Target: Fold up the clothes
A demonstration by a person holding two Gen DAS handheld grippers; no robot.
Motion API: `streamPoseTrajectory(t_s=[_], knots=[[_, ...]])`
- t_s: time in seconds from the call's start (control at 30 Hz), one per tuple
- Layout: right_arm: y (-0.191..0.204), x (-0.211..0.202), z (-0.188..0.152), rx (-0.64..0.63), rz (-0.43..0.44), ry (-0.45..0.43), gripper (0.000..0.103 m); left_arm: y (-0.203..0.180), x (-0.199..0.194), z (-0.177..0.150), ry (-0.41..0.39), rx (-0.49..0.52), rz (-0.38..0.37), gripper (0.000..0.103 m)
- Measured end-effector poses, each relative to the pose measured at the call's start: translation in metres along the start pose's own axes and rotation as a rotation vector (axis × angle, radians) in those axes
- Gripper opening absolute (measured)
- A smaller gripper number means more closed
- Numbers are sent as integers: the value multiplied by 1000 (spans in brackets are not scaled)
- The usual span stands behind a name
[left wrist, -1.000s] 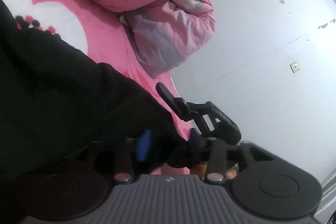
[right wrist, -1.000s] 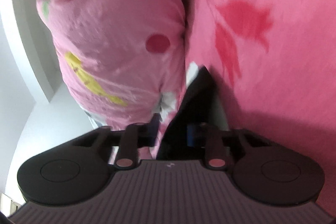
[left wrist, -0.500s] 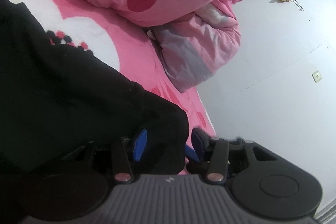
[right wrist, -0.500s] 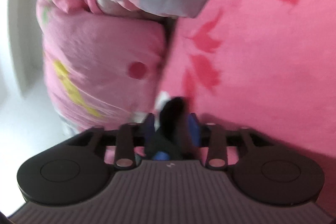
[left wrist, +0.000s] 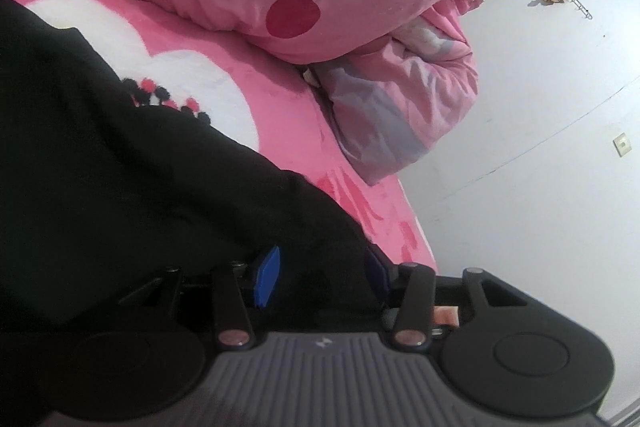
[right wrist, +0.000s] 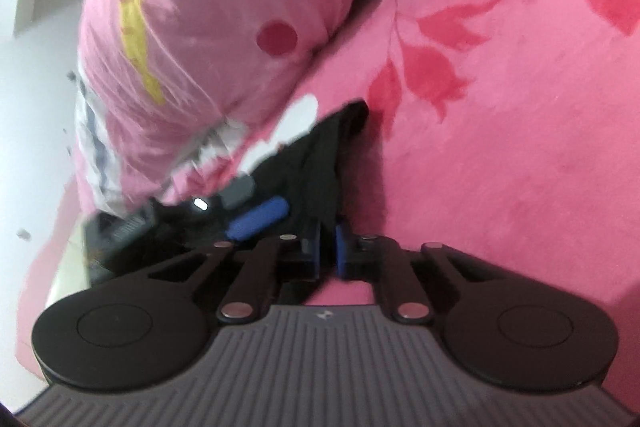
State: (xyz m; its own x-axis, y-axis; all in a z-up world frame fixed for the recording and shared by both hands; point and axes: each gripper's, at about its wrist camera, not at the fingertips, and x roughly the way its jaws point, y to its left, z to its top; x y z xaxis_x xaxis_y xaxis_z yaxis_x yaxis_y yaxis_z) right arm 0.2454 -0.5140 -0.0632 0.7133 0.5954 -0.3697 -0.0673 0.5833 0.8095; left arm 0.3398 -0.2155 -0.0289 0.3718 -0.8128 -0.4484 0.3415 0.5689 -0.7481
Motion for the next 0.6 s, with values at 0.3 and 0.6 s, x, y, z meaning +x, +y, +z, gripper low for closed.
streamPoseTrajectory(t_s=[0.3,0.6], knots=[[-11,-32,-17,-9,-188,-79,0,-31,-1,-16,5,250,99,47],[-2,-17,17,-34,-165,-166,29,-46,8,-39,18,436,171,52]])
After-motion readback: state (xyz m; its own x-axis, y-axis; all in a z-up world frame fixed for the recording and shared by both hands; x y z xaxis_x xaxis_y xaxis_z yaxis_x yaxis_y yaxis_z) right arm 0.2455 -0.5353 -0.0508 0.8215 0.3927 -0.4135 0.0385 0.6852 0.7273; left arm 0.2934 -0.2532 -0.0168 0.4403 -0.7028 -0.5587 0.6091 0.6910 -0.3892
